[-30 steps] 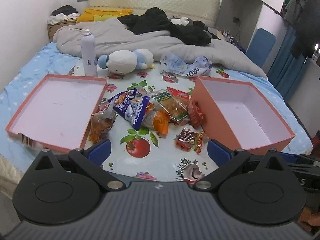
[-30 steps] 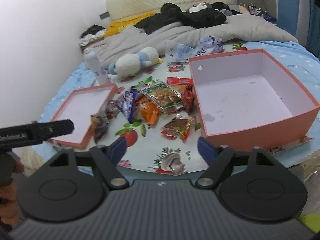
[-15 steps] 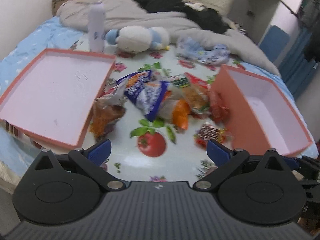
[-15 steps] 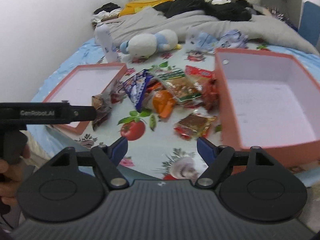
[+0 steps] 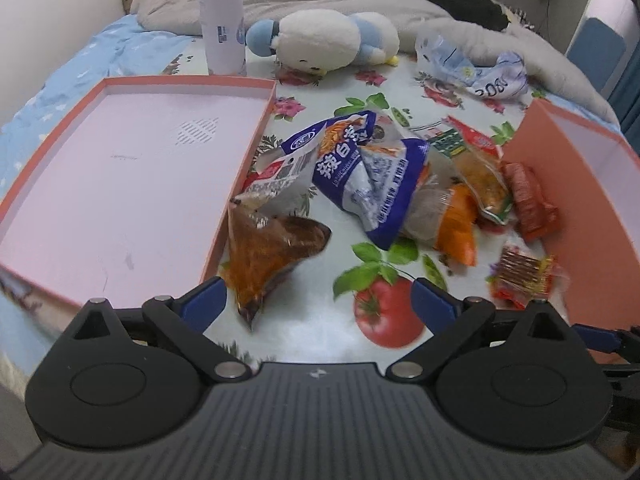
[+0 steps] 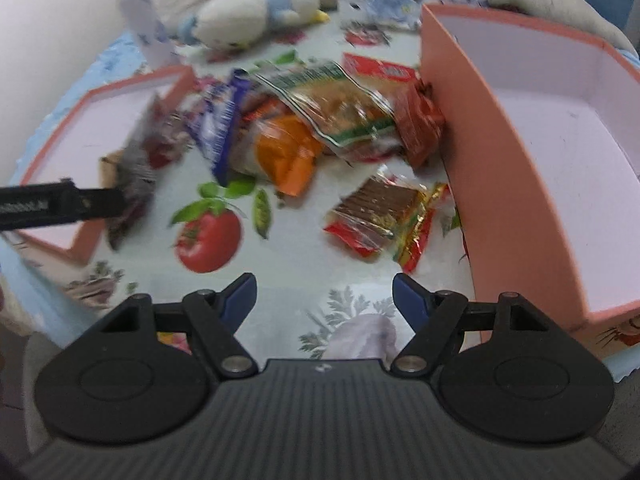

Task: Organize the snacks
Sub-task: 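Lower the left gripper onto the brown translucent snack pouch and close, then lift the brown pouch with the left gripper while the right gripper grasps the red-wrapped snack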

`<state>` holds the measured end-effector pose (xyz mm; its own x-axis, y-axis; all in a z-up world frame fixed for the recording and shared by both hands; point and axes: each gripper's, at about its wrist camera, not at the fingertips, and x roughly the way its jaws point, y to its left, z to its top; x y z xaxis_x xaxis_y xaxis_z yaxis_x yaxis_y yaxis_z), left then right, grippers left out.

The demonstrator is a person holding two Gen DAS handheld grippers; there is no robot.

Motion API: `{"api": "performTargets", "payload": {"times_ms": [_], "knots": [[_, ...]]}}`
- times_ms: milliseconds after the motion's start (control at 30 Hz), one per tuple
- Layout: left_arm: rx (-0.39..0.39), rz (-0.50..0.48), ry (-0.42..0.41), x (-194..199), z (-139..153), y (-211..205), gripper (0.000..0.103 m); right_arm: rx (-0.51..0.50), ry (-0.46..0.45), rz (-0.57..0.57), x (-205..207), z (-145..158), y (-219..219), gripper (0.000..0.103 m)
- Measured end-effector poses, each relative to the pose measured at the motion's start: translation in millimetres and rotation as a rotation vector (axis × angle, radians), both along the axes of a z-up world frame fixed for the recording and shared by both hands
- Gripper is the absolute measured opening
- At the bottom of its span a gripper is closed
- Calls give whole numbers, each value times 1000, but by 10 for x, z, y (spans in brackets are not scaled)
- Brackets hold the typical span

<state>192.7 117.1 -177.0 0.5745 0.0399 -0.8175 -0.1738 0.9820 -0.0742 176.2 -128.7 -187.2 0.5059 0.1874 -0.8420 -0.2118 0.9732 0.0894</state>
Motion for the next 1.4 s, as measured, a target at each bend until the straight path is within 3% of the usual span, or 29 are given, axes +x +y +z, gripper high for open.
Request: {"api": "performTargets", "payload": {"times_ms": [200, 400, 567, 633, 800, 900, 1033, 1400], "knots": [[139, -35, 8, 282, -190, -1, 98, -55, -28, -38, 180, -132, 74, 74], [201, -53, 10, 453, -327, 14, 93, -136, -81, -54, 374, -225, 184, 75], [286, -89, 15, 529, -436, -60, 88, -193, -61, -60, 538, -381, 240, 75], [312, -91, 28, 555, -503, -60, 82, -170, -43, -78, 575, -417, 220, 76], [289, -58, 77, 584, -659, 46, 62, -126, -23, -100, 650, -448, 207, 78], [259, -39, 59, 533, -661, 81, 54, -123, -24, -88, 650, -426, 233, 65], [245, -30, 27, 461, -588, 50, 52, -138, -32, -66, 639, -391, 263, 54], [139, -3, -31, 116, -205, -134, 51, -72, -23, -23, 348, -171, 140, 51]]}}
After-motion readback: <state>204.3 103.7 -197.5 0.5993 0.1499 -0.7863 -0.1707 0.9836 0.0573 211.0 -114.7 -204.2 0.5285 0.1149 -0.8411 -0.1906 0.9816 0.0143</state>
